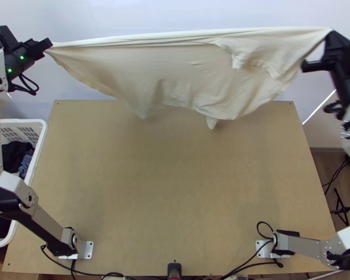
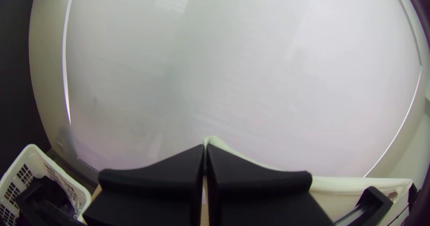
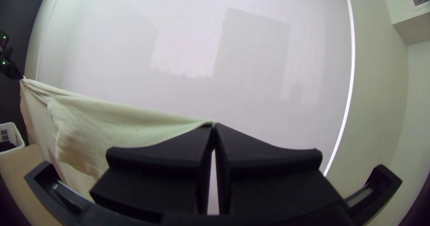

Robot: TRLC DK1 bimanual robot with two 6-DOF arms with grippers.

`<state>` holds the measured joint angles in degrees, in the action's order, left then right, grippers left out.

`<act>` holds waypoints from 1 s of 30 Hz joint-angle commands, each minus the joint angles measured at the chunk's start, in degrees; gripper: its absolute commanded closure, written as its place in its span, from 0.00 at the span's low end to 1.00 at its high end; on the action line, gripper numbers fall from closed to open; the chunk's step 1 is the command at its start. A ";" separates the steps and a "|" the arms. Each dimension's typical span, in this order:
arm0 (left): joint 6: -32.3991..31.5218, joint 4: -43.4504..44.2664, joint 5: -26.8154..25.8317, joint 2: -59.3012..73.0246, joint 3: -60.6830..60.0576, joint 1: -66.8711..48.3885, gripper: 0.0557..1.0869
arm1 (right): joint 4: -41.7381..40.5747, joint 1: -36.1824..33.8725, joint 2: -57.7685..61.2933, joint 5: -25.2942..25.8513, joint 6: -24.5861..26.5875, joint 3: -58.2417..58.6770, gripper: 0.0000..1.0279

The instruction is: Fold the t-shirt

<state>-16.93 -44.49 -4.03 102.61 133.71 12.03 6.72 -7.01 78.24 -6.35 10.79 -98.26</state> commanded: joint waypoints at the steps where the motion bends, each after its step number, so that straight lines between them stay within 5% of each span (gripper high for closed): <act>1: -1.62 -3.06 0.87 -6.19 -0.38 -0.25 0.97 | 10.51 -8.46 -3.97 -9.21 -5.51 -3.43 0.97; 18: -6.27 -10.97 -5.37 -38.62 -17.61 6.95 0.97 | 44.17 -3.98 -36.31 -22.13 -9.56 0.96 0.97; 26: -7.24 -10.09 -8.80 -48.91 -34.04 5.19 0.97 | 46.54 1.73 -44.49 -21.78 -10.70 17.05 0.97; 30: -6.89 -5.52 -8.62 -45.65 -41.16 2.03 0.97 | 37.66 2.00 -43.43 -21.78 -11.31 30.05 0.97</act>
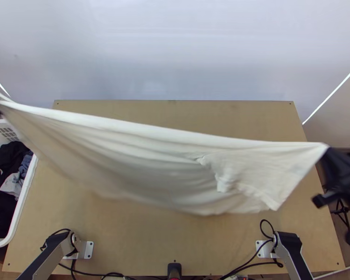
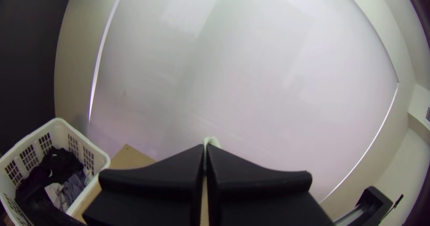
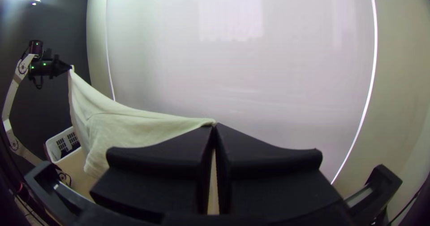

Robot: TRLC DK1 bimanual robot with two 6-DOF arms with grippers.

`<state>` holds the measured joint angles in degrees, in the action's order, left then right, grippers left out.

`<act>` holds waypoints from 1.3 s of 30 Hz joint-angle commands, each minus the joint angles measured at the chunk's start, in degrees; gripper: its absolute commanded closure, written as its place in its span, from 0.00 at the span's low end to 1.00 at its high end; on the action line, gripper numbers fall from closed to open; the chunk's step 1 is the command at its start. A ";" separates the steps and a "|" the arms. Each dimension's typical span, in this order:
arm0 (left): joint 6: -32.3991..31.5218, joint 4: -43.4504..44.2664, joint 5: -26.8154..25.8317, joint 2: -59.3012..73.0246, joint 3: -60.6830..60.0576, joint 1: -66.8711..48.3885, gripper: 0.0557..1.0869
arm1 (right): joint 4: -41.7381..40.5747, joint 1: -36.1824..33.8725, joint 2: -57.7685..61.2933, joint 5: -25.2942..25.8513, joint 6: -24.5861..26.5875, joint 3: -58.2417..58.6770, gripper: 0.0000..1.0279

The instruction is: Fold the t-shirt

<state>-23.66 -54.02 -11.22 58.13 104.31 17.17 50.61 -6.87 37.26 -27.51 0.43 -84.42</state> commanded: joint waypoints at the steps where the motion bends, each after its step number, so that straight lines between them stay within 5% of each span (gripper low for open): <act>1: 0.54 5.33 -1.43 0.41 -13.08 -3.46 0.97 | -9.56 2.39 -1.57 -0.62 -0.95 18.94 0.97; 4: 1.86 11.48 -1.08 7.35 -14.84 -3.63 0.97 | -20.81 5.64 4.49 1.84 -1.31 24.04 0.97; 7: 1.95 15.00 -1.08 16.75 -11.06 -3.72 0.97 | -31.98 13.20 13.46 11.34 -0.51 24.22 0.97; 12: 1.16 15.35 -0.38 33.54 7.22 -6.18 0.97 | -43.58 13.82 29.28 14.85 -0.07 13.85 0.97; 16: 1.07 8.23 1.12 45.14 29.63 -9.17 0.97 | -43.58 13.91 39.91 16.87 -0.78 -2.15 0.97; 20: 1.07 12.36 1.73 40.92 29.81 -12.25 0.97 | -43.31 13.73 42.02 18.10 -2.10 -11.82 0.97; 29: -6.22 16.05 2.26 16.93 15.13 -10.49 0.97 | -33.38 13.47 21.19 18.10 -6.05 -10.41 0.97; 39: -6.49 12.71 2.26 -5.13 1.42 -6.01 0.97 | -17.30 13.47 0.54 18.19 -7.81 -8.83 0.97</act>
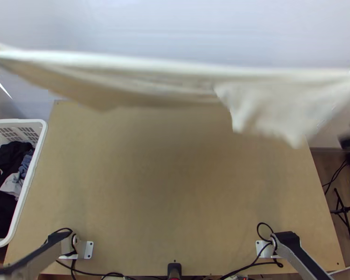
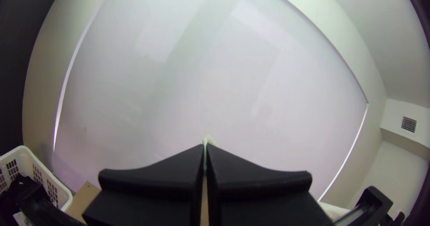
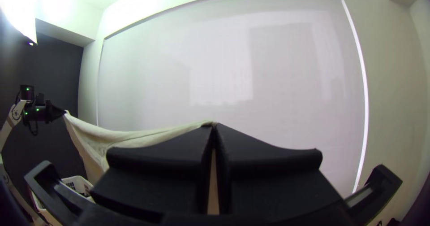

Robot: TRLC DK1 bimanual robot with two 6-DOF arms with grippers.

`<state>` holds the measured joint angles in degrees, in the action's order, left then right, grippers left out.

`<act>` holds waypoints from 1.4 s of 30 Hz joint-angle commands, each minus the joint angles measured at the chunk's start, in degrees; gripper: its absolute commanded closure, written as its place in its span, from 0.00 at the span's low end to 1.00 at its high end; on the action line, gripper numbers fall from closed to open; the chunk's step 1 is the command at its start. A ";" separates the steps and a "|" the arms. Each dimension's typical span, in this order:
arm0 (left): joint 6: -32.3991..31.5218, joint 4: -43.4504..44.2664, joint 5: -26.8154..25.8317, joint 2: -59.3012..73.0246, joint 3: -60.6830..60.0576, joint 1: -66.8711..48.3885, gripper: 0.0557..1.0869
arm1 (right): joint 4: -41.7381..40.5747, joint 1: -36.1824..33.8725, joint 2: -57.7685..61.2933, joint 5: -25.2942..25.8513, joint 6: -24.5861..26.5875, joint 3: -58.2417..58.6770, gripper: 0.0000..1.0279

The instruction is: Fold the t-shirt

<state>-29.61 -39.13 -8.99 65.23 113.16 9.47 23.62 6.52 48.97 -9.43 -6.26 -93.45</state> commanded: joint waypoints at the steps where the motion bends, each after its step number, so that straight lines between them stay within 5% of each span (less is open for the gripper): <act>1: -0.54 -2.44 -0.15 -13.29 -8.49 1.69 0.97 | 10.84 0.16 -11.97 0.11 -1.47 0.20 0.97; 10: 1.13 -4.72 -0.41 -15.13 -13.50 2.04 0.97 | 14.35 0.68 -10.65 0.03 -2.35 2.66 0.97; 14: 3.59 -4.37 -0.50 -14.61 -22.99 1.25 0.97 | 12.59 0.95 -9.68 0.03 -2.26 16.37 0.97; 18: 7.37 2.22 -1.11 -16.54 -44.70 -1.74 0.97 | 2.31 4.11 -12.06 0.03 -4.37 37.90 0.97; 21: 9.04 14.88 -1.03 -16.19 -59.20 -1.74 0.97 | -7.71 8.50 -12.94 2.84 -4.28 53.28 0.97; 26: 12.11 27.18 -0.94 0.60 -63.95 -1.21 0.97 | -25.81 10.97 -7.40 5.74 -1.82 70.07 0.97; 34: 13.17 37.55 -0.94 23.63 -55.51 -2.27 0.97 | -39.44 8.33 10.00 5.92 -1.56 68.93 0.97; 42: 11.76 39.66 0.03 39.71 -43.29 -2.88 0.97 | -42.07 2.79 28.90 6.44 -2.88 56.62 0.97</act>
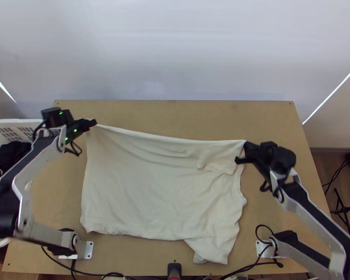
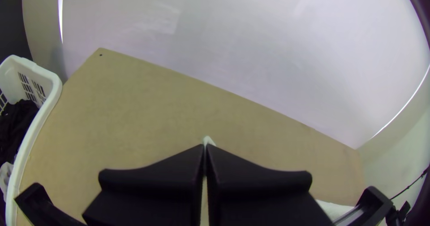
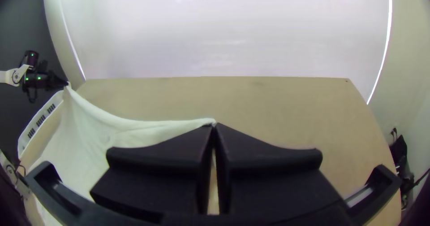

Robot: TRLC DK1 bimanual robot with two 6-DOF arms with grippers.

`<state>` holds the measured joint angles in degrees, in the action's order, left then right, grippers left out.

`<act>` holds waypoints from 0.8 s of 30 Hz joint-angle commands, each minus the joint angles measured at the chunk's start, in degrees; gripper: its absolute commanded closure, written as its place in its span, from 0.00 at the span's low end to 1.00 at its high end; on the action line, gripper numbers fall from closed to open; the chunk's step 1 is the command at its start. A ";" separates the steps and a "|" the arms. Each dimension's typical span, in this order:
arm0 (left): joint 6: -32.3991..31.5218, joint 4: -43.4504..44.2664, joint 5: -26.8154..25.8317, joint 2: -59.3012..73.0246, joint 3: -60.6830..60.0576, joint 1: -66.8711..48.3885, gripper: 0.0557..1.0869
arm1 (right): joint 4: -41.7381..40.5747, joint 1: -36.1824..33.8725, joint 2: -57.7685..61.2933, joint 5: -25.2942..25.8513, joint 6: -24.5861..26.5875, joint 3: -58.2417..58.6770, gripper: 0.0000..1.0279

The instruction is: Fold the t-shirt

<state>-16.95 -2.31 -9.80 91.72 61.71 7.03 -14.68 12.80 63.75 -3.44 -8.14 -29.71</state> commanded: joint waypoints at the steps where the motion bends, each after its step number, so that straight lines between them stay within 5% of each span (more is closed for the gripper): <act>1: -1.33 2.83 0.93 14.71 9.92 -0.44 0.97 | -3.78 -3.92 16.23 0.45 -1.00 -9.13 0.97; 11: -1.86 1.95 2.42 27.46 23.80 -0.35 0.97 | -3.78 -3.92 35.92 0.98 -0.91 -28.47 0.97; 24: -2.30 1.08 4.09 35.54 34.18 -0.96 0.97 | -4.04 -3.22 45.50 4.23 -1.61 -38.14 0.97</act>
<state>-19.07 -0.82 -6.31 124.14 92.05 6.59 -18.55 9.37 104.84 -0.56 -9.21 -63.64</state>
